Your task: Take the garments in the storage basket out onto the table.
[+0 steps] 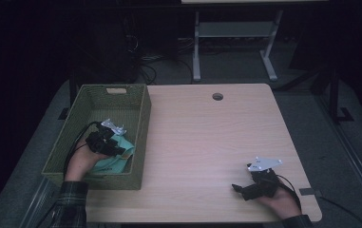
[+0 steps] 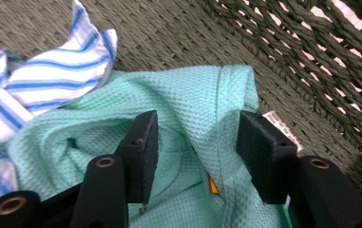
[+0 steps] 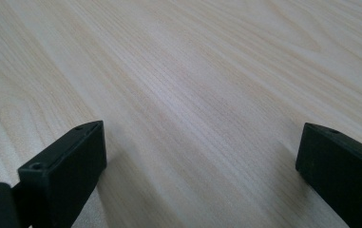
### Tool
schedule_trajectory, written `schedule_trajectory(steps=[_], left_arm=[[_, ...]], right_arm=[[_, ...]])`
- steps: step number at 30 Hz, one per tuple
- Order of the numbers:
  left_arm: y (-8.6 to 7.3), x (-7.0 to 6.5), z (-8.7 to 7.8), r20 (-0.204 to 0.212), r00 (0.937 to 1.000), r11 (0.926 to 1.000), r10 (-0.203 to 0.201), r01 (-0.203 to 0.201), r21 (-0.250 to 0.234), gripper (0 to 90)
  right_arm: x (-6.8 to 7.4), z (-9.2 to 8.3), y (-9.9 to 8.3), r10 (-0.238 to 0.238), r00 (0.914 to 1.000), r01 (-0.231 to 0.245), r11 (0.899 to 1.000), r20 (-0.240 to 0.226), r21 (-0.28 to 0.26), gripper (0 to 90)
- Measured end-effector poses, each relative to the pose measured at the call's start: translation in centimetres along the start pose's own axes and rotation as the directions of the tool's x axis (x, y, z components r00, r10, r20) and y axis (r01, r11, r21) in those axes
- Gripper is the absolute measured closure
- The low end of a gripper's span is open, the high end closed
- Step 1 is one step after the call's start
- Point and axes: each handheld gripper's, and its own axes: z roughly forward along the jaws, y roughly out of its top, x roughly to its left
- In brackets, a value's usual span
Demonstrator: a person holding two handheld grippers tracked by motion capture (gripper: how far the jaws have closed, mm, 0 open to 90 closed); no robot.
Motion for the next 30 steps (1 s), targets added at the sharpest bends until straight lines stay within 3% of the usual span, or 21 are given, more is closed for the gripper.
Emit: schedule_trajectory(steps=[4, 9, 14, 16, 21, 26, 29, 30], left_arm=[[-0.1, 0.0, 0.5, 0.015, 0.9998, 0.9997, -0.010, 0.009, 0.021, 52.4], [-0.1, 0.3, 1.0, 0.040, 0.9966, 0.9945, -0.072, 0.069, 0.080, 62.5], [-0.1, 0.4, 1.1, 0.047, 0.9938, 0.9905, -0.100, 0.095, 0.099, 70.4], [-0.1, 0.4, 1.0, 0.056, 0.9910, 0.9881, -0.122, 0.116, 0.102, 78.1], [0.0, 0.6, 0.9, 0.059, 0.9875, 0.9829, -0.146, 0.138, 0.121, 84.1], [0.0, 0.6, 0.5, 0.059, 0.9872, 0.9846, -0.149, 0.142, 0.102, 85.2], [0.1, 0.7, 0.0, 0.053, 0.9877, 0.9875, -0.147, 0.143, 0.066, 85.3], [0.1, 0.7, -0.3, 0.050, 0.9873, 0.9883, -0.151, 0.149, 0.033, 85.3]], right_arm=[[0.0, 0.0, 0.0, 0.000, 1.0000, 0.000, 1.000, 0.000, 0.000, 2.5], [0.0, 0.0, 0.0, 0.000, 1.0000, 0.000, 1.000, 0.000, 0.000, 2.5], [0.0, 0.0, 0.0, -0.001, 1.0000, 0.001, 1.000, 0.000, 0.000, 2.5], [0.0, 0.0, 0.0, 0.000, 1.0000, 0.000, 1.000, 0.000, 0.000, 2.5], [0.0, 0.0, 0.0, 0.000, 1.0000, 0.000, 1.000, 0.000, 0.000, 2.5], [0.0, 0.0, 0.0, 0.000, 1.0000, 0.000, 1.000, 0.000, 0.000, 2.5], [0.0, 0.0, 0.0, 0.000, 1.0000, 0.000, 1.000, 0.000, 0.000, 2.5], [0.0, 0.0, 0.0, 0.000, 1.0000, 0.000, 1.000, 0.000, 0.000, 2.6]])
